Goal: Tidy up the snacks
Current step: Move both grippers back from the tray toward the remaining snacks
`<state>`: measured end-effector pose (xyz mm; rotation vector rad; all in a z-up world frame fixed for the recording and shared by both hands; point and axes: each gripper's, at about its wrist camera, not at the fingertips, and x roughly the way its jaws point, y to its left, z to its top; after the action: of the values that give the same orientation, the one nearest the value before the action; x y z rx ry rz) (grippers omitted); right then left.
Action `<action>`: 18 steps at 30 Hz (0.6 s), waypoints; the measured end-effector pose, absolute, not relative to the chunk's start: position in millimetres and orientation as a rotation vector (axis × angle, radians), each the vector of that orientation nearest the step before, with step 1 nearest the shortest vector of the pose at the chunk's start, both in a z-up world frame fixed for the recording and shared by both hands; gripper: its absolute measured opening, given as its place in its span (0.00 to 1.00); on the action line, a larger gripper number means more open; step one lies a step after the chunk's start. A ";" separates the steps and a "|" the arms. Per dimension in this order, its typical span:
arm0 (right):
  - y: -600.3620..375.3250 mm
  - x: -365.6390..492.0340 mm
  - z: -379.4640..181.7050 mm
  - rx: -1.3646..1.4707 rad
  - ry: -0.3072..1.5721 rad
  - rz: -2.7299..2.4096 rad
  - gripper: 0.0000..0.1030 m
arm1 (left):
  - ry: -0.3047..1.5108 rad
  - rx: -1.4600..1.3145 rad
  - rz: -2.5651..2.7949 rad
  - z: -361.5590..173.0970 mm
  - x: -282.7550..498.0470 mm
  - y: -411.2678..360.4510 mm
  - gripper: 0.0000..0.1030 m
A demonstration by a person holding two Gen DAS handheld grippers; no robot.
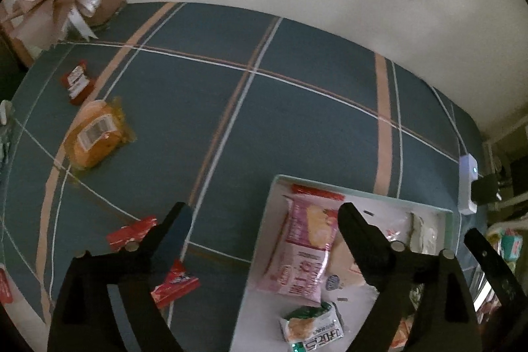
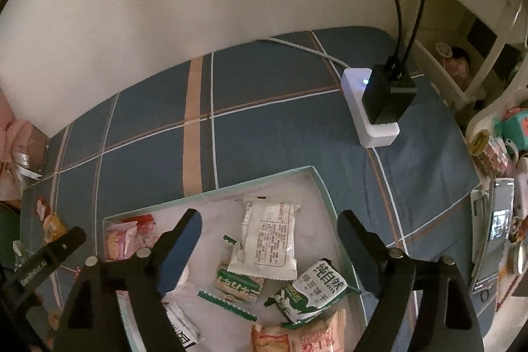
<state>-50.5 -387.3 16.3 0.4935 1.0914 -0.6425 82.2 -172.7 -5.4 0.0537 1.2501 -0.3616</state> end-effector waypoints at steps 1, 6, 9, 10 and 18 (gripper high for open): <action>-387.1 -50.0 16.5 0.489 1.092 -0.642 0.89 | 1.250 0.050 -0.353 -5.6 83.5 -170.6 0.89; -383.6 -47.0 16.9 0.466 1.094 -0.638 0.98 | 1.254 0.034 -0.318 -6.6 89.3 -161.6 0.97; -380.3 -44.5 15.5 0.457 1.101 -0.636 0.99 | 1.252 0.020 -0.301 -4.6 91.5 -155.9 0.97; -378.7 -43.3 15.1 0.452 1.104 -0.636 0.99 | 1.253 0.014 -0.298 -4.6 92.7 -153.9 0.97; -357.0 -28.3 12.1 0.390 1.135 -0.607 1.00 | 1.255 -0.006 -0.287 -2.1 97.5 -141.8 0.97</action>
<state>-28.3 -357.0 12.1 0.3903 1.1353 -0.6073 97.5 -141.8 -2.1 -0.0062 1.2547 -0.2874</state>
